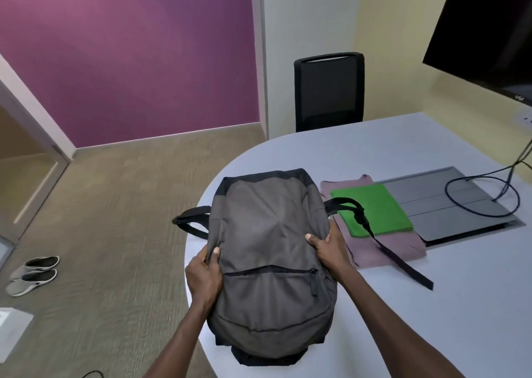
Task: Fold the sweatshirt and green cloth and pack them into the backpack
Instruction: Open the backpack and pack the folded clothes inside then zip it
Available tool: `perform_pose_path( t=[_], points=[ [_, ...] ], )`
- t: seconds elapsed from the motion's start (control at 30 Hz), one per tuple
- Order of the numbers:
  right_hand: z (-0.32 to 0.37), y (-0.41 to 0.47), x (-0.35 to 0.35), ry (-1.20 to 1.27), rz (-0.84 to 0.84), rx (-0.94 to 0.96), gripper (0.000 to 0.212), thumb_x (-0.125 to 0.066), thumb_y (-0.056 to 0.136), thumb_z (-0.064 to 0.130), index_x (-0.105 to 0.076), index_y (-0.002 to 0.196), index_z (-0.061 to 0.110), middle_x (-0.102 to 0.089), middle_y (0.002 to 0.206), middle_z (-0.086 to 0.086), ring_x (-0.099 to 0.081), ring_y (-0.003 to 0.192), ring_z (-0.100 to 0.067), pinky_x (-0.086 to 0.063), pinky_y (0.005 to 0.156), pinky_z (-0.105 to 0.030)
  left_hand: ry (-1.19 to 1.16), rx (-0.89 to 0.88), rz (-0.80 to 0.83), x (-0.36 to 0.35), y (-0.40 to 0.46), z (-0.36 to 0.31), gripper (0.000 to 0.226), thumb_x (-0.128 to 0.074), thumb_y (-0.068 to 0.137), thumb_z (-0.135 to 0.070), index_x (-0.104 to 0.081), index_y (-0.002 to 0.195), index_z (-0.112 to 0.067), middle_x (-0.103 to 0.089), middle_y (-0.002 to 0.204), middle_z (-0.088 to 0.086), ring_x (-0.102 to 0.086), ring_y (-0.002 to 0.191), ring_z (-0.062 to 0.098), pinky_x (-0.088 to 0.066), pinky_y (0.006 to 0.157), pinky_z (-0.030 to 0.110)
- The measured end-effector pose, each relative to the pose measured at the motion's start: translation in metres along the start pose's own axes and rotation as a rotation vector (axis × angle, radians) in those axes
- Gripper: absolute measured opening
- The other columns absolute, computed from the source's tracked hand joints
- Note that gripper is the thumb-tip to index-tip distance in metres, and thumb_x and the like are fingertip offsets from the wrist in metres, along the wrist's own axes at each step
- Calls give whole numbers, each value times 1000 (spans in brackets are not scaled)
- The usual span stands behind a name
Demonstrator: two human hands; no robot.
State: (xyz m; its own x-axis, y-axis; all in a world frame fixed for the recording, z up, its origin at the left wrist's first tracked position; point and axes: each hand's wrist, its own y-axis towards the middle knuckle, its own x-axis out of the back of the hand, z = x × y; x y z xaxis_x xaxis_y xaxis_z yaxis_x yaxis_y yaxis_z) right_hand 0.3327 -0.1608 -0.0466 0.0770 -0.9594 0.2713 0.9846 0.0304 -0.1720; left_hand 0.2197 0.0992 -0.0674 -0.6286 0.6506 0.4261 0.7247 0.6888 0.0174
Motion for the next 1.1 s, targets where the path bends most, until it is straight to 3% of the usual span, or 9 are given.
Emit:
perform_pose_path(
  t=[0.13,0.3,0.47,0.53,0.63,0.83,0.97,1.1],
  points=[
    [-2,37,-38,-75,6,-33,45,-73,86,16,-54,127,14,-66,117,-4,-63,104,-23,-50,89,-32,20,13,-1,-5,45,24,44,-50,88,-47,-73,112,-19,-73,95,4,-67,87,23,-55,80,42],
    [-10,78,-80,-151,38,-64,44,-70,87,15,-53,127,14,-64,119,-4,-61,103,-21,-46,88,-30,87,36,-2,-18,93,66,47,-45,89,-56,-72,103,-21,-67,82,4,-64,77,23,-55,73,43],
    [-28,103,-104,-256,67,-90,41,-71,86,18,-53,123,13,-65,117,-5,-62,104,-25,-48,86,-33,107,86,8,-29,108,95,44,-48,93,-51,-71,104,-15,-65,82,6,-63,78,27,-53,73,42],
    [-37,108,-106,-272,67,-114,43,-71,87,19,-52,125,12,-64,119,-6,-60,103,-24,-47,86,-32,124,104,33,-33,109,101,34,-54,98,-39,-71,105,-11,-64,81,9,-62,78,30,-50,71,40],
    [-50,113,-104,-281,42,-155,46,-71,88,20,-51,128,11,-62,123,-9,-57,101,-22,-45,87,-31,142,97,107,-37,110,104,29,-52,101,-28,-66,110,-4,-68,90,12,-63,84,34,-43,70,35],
    [-65,134,-95,-391,98,-217,48,-65,93,28,-45,129,3,-58,128,-15,-56,114,-34,-41,83,-32,230,255,291,-41,115,115,44,-35,106,-38,-48,127,-2,-61,124,21,-59,110,41,-39,80,35],
    [-70,138,-88,-514,34,-207,48,-45,103,36,-45,137,3,-55,132,-20,-53,119,-37,-43,94,-40,348,299,249,-47,122,114,43,-43,104,-32,-52,122,6,-60,121,28,-57,110,45,-46,90,46],
    [-72,133,-71,-659,-18,-77,45,-54,98,25,-47,141,12,-51,125,-17,-54,112,-35,-45,95,-41,506,220,103,-53,113,84,46,-57,92,-10,-46,135,5,-49,133,28,-42,124,48,-37,100,56]
  ],
)
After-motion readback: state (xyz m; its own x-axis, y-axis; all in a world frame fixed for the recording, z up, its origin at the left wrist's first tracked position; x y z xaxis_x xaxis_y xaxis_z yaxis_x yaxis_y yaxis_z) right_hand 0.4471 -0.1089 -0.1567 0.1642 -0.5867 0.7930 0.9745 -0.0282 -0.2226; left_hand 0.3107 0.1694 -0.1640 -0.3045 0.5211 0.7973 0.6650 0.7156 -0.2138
